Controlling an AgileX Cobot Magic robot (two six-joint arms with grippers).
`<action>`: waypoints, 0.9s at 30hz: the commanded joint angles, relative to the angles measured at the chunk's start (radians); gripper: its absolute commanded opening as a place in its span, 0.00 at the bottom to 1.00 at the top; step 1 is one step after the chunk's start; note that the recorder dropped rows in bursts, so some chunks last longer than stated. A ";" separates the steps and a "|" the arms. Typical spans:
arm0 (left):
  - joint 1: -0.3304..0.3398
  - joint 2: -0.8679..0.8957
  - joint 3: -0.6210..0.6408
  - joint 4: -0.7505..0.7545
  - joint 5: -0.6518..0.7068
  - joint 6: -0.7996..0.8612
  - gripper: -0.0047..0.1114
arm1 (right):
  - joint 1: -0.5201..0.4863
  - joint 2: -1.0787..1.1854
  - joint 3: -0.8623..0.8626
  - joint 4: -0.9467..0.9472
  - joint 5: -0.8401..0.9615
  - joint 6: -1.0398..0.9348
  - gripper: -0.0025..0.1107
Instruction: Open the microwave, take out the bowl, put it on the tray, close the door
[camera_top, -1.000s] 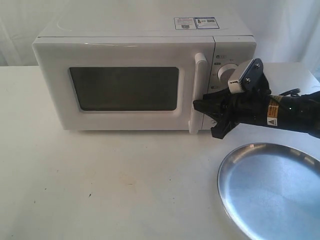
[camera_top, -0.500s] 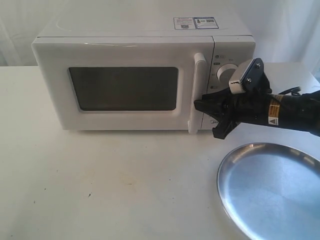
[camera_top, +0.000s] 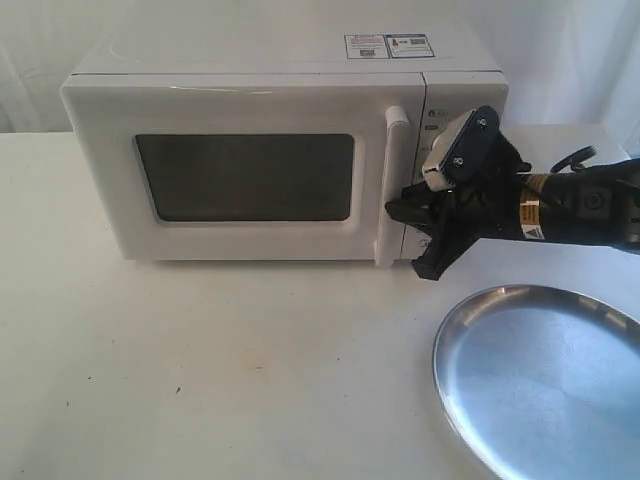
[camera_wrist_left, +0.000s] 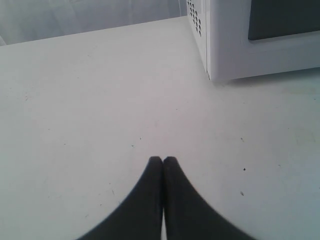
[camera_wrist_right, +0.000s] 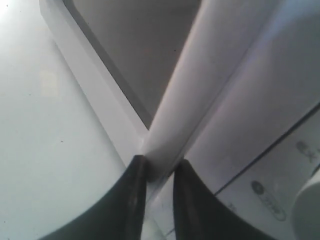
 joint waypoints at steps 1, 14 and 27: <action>-0.001 -0.002 -0.001 -0.004 -0.001 -0.006 0.04 | 0.085 -0.091 0.065 -0.264 -0.532 -0.036 0.02; -0.001 -0.002 -0.001 -0.004 -0.001 -0.006 0.04 | 0.060 -0.147 0.106 -0.270 -0.532 0.012 0.02; -0.001 -0.002 -0.001 -0.004 -0.001 -0.006 0.04 | 0.067 -0.162 0.117 0.038 -0.096 0.282 0.02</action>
